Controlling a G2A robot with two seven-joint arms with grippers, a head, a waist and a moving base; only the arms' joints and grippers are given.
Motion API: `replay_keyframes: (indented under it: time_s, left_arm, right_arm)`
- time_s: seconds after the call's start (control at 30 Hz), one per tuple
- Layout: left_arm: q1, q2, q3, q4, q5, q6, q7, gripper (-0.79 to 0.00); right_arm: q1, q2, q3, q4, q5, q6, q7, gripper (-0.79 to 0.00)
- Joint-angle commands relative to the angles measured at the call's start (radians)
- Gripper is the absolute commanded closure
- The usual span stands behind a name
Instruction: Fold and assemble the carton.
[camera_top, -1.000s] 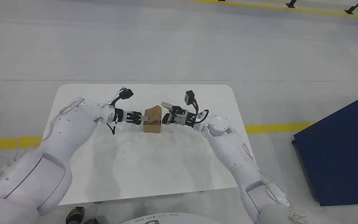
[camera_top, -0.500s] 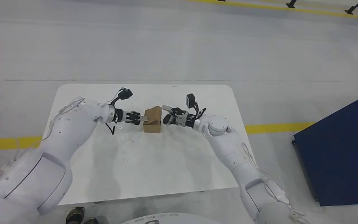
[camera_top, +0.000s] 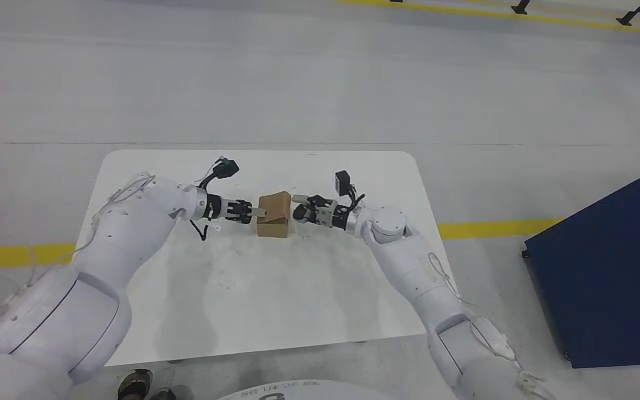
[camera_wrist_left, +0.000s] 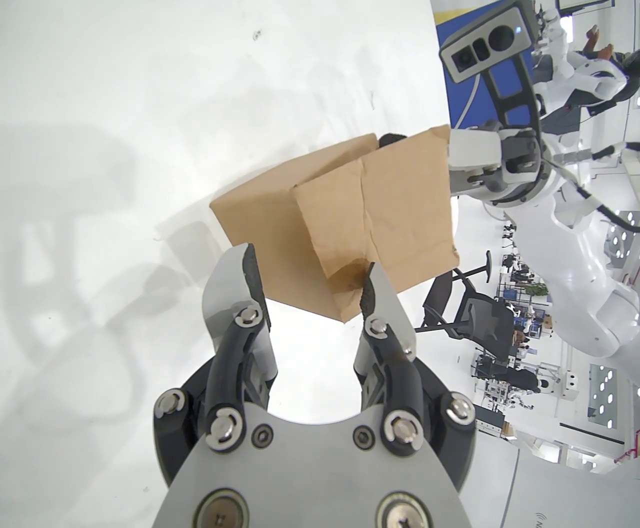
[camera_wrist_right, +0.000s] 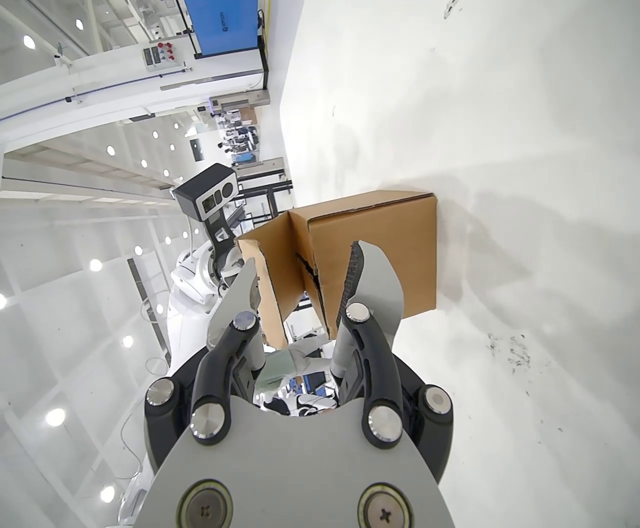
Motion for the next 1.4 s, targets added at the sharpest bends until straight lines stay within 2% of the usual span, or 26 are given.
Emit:
replay_keyframes:
  time_s: [0.0,0.53,0.73,0.87,1.03,1.17,1.3,1.37]
  left_arm:
    - [0.000,-0.001,-0.001,0.001,0.002,0.000,0.002,-0.388]
    - [-0.001,-0.003,-0.010,0.006,0.015,0.002,-0.004,-0.385]
    - [-0.002,-0.008,-0.006,0.000,0.031,0.019,-0.003,-0.372]
    - [-0.004,-0.007,-0.014,0.000,0.025,-0.008,0.012,-0.382]
    - [-0.006,-0.005,-0.022,-0.003,0.021,-0.039,0.031,-0.416]
    - [-0.008,-0.008,-0.022,-0.005,0.026,-0.029,0.035,-0.409]
    - [-0.008,-0.012,-0.023,-0.007,0.029,-0.027,0.042,-0.443]
    - [-0.010,-0.012,-0.028,-0.004,0.023,-0.039,0.051,-0.489]
  right_arm:
    - [-0.003,0.002,0.001,-0.005,-0.012,0.003,0.002,-0.336]
    - [0.004,-0.002,-0.038,-0.030,-0.078,0.059,-0.025,-0.342]
    - [0.000,-0.001,-0.030,-0.031,-0.065,0.066,-0.033,-0.348]
    - [-0.005,0.003,-0.006,-0.018,-0.029,0.065,-0.030,-0.348]
    - [-0.011,0.006,0.003,-0.017,-0.025,0.062,-0.029,-0.345]
    - [-0.013,0.005,0.000,-0.016,-0.023,0.064,-0.030,-0.345]
    - [-0.013,0.005,0.008,0.001,-0.005,0.052,-0.017,-0.342]
    - [-0.014,0.007,0.011,0.007,-0.002,0.044,-0.007,-0.339]
